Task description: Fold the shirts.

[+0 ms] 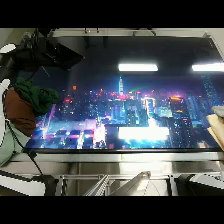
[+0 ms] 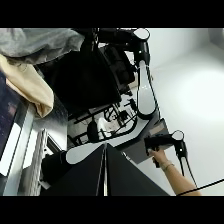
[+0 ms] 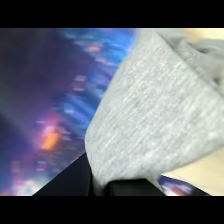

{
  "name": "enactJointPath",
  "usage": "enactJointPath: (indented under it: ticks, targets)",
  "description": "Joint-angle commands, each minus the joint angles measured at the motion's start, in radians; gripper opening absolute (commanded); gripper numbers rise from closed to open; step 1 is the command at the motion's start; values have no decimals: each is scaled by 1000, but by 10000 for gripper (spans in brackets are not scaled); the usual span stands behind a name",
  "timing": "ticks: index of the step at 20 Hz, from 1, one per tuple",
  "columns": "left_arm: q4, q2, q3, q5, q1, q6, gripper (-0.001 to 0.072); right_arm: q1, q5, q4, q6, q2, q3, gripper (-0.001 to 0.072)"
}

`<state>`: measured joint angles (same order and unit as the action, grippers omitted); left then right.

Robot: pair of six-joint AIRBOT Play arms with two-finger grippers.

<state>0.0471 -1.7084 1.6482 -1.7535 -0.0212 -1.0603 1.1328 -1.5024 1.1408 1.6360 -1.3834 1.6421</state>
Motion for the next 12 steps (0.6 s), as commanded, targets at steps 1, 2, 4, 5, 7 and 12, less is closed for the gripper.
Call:
enactJointPath:
  ticks: [1, 2, 4, 5, 7, 12]
  targets:
    - [-3, 0, 0, 3, 45, 9, 2, 51, -77, 340, 14, 7, -75, 15]
    - [-3, 0, 0, 2, 63, 9, 2, 51, -73, 371, 14, 7, -117, 15]
    - [-3, 0, 0, 2, 93, 9, 2, 51, -60, 419, 14, 6, -203, 15]
    - [-2, 0, 0, 0, 110, 8, 2, 51, -47, 457, 14, 6, -243, 15]
    - [-2, 0, 0, -9, 136, 8, 2, 51, -26, 544, 43, 6, -306, 15]
    - [-3, 0, 0, -19, 175, 8, 2, 51, -17, 716, 107, 4, -404, 17]
